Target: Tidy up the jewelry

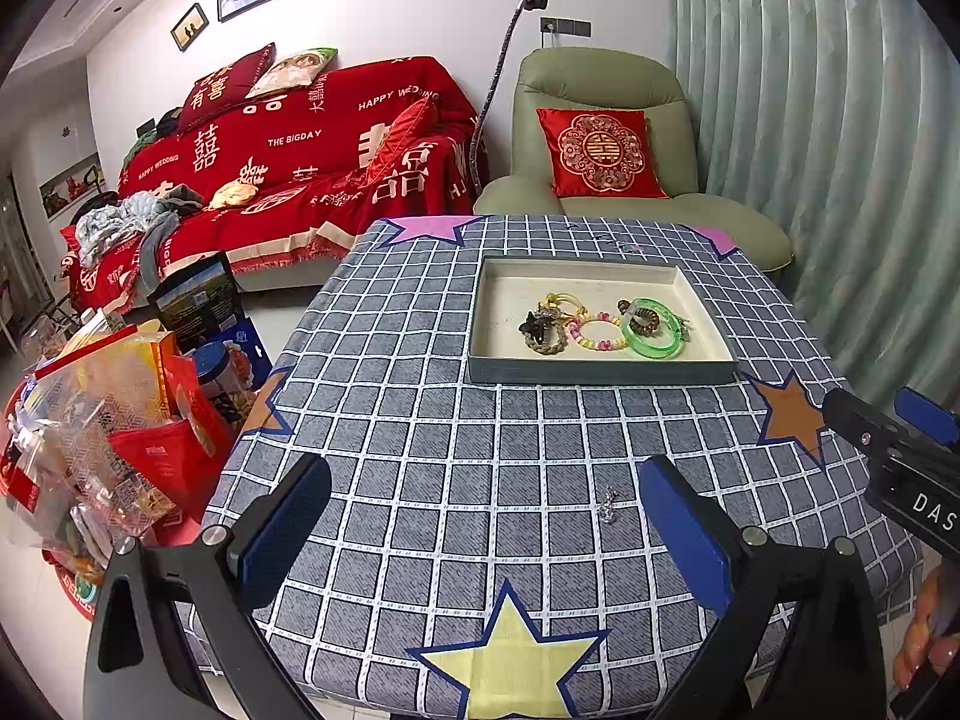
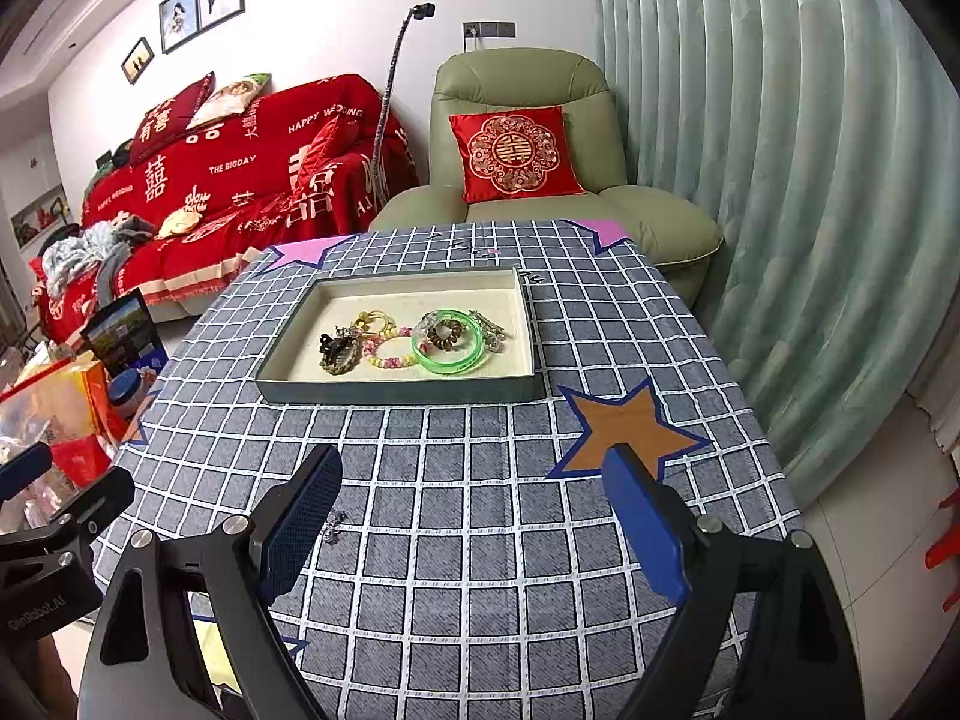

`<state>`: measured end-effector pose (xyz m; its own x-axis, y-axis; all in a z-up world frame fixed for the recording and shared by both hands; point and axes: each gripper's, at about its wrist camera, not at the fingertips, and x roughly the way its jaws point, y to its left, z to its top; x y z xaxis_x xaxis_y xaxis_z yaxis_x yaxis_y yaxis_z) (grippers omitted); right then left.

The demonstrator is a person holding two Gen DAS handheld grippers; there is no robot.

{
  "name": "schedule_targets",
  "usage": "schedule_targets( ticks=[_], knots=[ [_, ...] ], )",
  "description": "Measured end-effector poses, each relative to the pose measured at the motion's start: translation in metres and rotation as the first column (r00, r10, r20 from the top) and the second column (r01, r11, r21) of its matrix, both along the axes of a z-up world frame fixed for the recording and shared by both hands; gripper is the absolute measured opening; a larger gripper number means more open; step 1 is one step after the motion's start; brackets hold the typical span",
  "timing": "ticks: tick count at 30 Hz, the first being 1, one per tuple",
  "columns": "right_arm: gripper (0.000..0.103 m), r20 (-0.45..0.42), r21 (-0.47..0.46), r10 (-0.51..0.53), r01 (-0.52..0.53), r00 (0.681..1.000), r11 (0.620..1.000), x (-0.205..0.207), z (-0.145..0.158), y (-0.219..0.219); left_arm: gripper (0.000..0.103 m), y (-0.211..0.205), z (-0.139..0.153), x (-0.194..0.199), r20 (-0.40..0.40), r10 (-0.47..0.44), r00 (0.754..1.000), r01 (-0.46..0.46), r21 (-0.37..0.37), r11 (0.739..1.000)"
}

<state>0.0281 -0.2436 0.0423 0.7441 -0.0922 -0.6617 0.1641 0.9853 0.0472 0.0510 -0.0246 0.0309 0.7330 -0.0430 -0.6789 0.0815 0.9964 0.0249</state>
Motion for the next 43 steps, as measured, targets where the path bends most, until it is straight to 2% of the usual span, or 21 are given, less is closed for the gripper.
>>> schedule_targets(
  ticks=[43],
  knots=[
    [0.091,-0.013,0.003,0.004,-0.004,1.000,1.000,-0.001,-0.004,0.009,0.103,-0.002,-0.004,-0.002,-0.005,-0.009,1.000,0.009,-0.011,1.000]
  ],
)
